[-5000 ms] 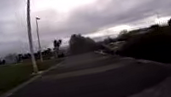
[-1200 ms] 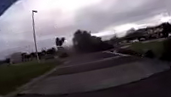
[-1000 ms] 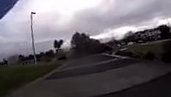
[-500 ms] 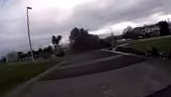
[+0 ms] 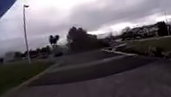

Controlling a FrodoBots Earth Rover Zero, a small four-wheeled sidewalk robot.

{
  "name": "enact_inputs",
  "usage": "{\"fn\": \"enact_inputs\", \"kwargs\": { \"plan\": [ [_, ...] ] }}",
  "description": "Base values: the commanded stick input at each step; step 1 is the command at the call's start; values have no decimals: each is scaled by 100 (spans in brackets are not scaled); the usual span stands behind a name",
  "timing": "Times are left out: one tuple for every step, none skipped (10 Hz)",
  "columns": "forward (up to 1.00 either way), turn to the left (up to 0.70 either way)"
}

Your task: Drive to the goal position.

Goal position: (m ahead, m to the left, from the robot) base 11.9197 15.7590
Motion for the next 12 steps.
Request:
{"fn": "enact_inputs", "kwargs": {
  "plan": [
    [85,-34],
    [85,-34],
    [85,0],
    [85,0],
    [85,0],
    [85,0],
    [85,0],
    [85,0],
    [85,0],
    [85,0],
    [85,0],
    [85,0]
  ]
}}
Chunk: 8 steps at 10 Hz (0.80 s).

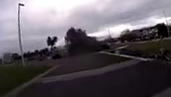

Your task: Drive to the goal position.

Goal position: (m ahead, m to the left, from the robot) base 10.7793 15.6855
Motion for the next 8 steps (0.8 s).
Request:
{"fn": "enact_inputs", "kwargs": {
  "plan": [
    [85,0],
    [85,-11],
    [85,-18],
    [85,0],
    [85,0],
    [85,-26],
    [85,-23],
    [85,-20]
  ]
}}
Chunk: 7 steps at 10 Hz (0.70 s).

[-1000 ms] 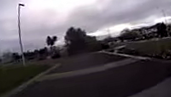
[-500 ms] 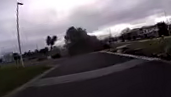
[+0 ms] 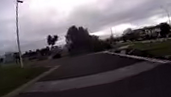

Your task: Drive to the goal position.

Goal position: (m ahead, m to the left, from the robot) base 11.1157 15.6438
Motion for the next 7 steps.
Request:
{"fn": "enact_inputs", "kwargs": {
  "plan": [
    [85,0],
    [85,0],
    [85,0],
    [85,0],
    [85,0],
    [85,0],
    [85,0]
  ]
}}
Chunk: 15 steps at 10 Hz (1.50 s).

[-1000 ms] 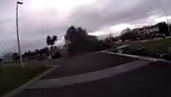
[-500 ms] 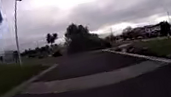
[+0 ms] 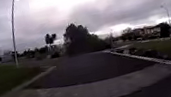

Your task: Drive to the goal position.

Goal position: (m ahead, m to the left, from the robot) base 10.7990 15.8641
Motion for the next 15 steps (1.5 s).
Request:
{"fn": "enact_inputs", "kwargs": {
  "plan": [
    [85,0],
    [85,0],
    [85,0],
    [85,0],
    [85,0],
    [85,0],
    [85,0],
    [85,0],
    [85,0],
    [85,0],
    [85,0],
    [85,0],
    [85,0],
    [85,0],
    [85,0]
  ]
}}
